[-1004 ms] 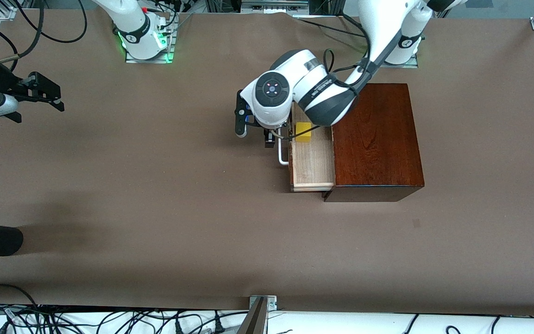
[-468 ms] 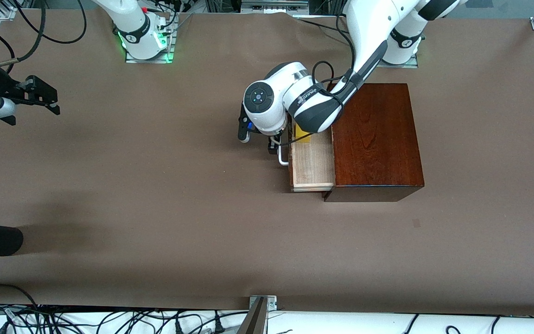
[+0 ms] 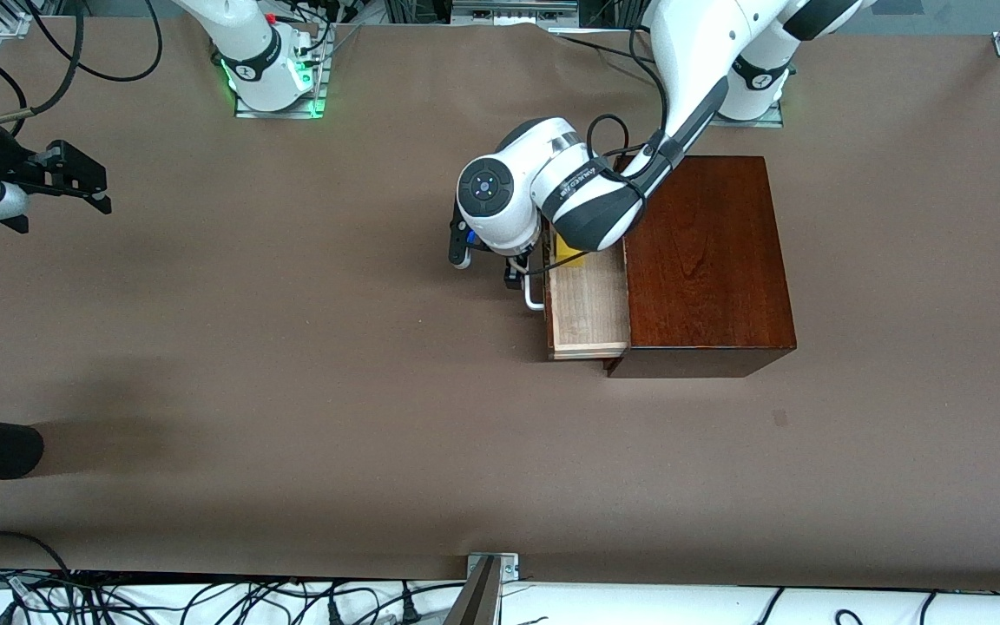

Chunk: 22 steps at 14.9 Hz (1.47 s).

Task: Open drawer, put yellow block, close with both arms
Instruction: 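Push the drawer shut into the box with the left gripper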

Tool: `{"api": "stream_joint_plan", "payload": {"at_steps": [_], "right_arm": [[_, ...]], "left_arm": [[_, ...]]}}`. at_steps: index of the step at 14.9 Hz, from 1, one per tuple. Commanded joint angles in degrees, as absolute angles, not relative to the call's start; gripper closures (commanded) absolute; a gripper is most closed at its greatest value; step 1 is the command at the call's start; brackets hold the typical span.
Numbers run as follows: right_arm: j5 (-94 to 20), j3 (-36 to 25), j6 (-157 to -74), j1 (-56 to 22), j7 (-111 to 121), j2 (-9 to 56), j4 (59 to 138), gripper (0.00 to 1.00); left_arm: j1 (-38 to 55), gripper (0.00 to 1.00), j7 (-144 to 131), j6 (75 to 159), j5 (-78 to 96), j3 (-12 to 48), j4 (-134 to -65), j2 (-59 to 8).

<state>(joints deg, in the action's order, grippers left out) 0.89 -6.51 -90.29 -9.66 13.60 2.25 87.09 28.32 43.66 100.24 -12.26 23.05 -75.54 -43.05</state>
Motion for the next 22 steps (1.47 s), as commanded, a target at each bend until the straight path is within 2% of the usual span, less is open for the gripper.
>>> {"api": "stream_joint_plan", "payload": {"at_steps": [1, 6, 16, 18, 22], "right_arm": [[1.0, -6.1, -88.9, -9.0, 12.2, 1.8, 86.5, 0.0], [0.9, -6.4, -87.5, -8.8, 10.7, 1.8, 86.5, 0.0], [0.6, -6.2, -88.2, -8.9, 8.3, 2.0, 86.5, 0.0], [0.6, -6.2, -88.2, -8.9, 8.3, 2.0, 86.5, 0.0], [0.6, -6.3, -88.2, -8.8, 8.3, 2.1, 86.5, 0.0]], "left_arm": [[24.9, 0.0, 44.6, 90.7, -14.2, 21.1, -77.6, -41.3], [25.2, 0.0, 43.8, 85.6, -14.1, 21.7, -77.6, -39.9], [24.0, 0.0, 43.6, 81.7, -14.2, 21.1, -77.8, -38.4], [24.0, 0.0, 42.6, 81.6, -14.0, 21.2, -77.6, -37.2], [23.8, 0.0, 33.6, 81.4, -10.0, 21.6, -77.6, -30.3]]}}
